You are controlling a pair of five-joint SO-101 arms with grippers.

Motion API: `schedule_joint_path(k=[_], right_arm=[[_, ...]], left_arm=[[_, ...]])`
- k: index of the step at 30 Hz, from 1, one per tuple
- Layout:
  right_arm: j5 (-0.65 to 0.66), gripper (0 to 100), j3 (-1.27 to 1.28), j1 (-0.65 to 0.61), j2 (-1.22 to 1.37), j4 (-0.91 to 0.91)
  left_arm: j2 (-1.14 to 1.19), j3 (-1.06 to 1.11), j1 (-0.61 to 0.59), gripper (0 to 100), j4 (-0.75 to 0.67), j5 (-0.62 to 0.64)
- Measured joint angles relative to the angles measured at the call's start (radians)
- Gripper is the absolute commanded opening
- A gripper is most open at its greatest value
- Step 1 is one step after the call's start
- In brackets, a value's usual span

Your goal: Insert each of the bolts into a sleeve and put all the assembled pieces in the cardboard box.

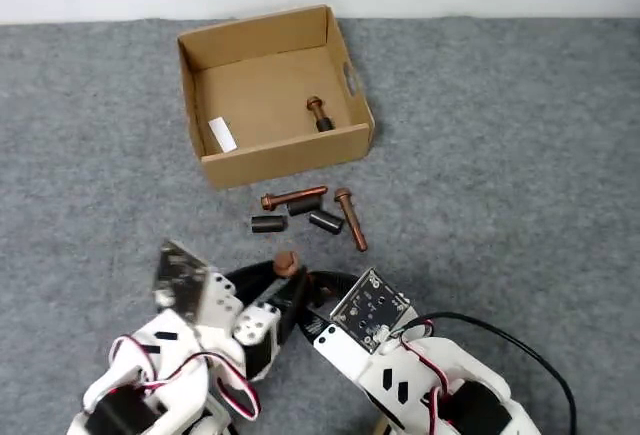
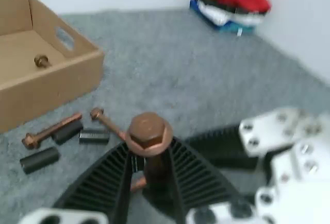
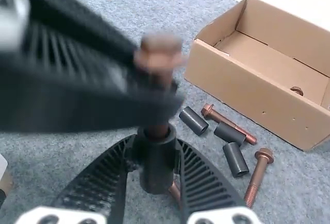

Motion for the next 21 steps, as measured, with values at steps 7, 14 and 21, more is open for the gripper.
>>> schedule_joint_path(k=[7,14,21], right_arm=[[0.003,0.9,0.012,-0.005,0.002,0.002],[0.005,0.9,0.012,-0.005,0.002,0.002],[0.002,0.9,0.018,0.043,0.0,0.0]], left_arm=[[-0.002,0.002,0.043,17,0.078,-0.126],[-0.002,-0.029,0.031,19,0.123,-0.146],[0.003,-0.087,-0.077,19,0.141,-0.178]])
